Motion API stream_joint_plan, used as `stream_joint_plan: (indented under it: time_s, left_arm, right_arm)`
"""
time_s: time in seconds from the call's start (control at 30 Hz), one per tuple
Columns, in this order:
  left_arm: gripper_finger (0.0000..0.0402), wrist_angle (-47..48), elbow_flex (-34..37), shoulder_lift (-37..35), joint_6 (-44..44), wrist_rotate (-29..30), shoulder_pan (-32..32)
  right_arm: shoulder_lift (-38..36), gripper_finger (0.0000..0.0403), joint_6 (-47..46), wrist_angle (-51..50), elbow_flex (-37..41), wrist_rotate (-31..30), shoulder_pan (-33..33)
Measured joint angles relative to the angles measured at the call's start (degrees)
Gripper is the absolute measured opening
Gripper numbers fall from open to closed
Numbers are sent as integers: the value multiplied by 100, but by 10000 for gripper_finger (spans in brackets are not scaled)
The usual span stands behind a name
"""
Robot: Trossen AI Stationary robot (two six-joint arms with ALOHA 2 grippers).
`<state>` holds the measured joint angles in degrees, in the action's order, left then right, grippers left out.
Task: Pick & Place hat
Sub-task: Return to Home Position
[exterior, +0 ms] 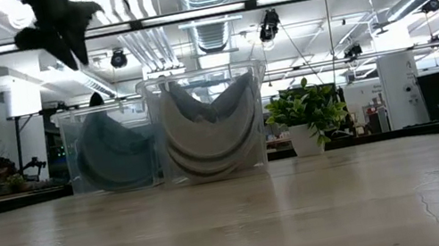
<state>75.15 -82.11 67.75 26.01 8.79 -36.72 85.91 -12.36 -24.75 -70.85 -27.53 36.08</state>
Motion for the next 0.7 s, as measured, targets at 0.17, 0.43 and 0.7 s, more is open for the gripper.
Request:
stream_joint_plan:
  time_s: [0.17,0.43,0.7]
  left_arm:
    - [59,-548,110,-833,-254,-76,212]
    - [1,-1781,772,-1955,-504,-353,1037]
    - [0,-4309,2344,-2866,-886,-692,2224]
  right_arm:
    - [11,201,-441,-7,0,-315,-61]
    - [11,27,-271,30,25,-310,-160]
    - [6,8,632,1030,101,-370,-497]
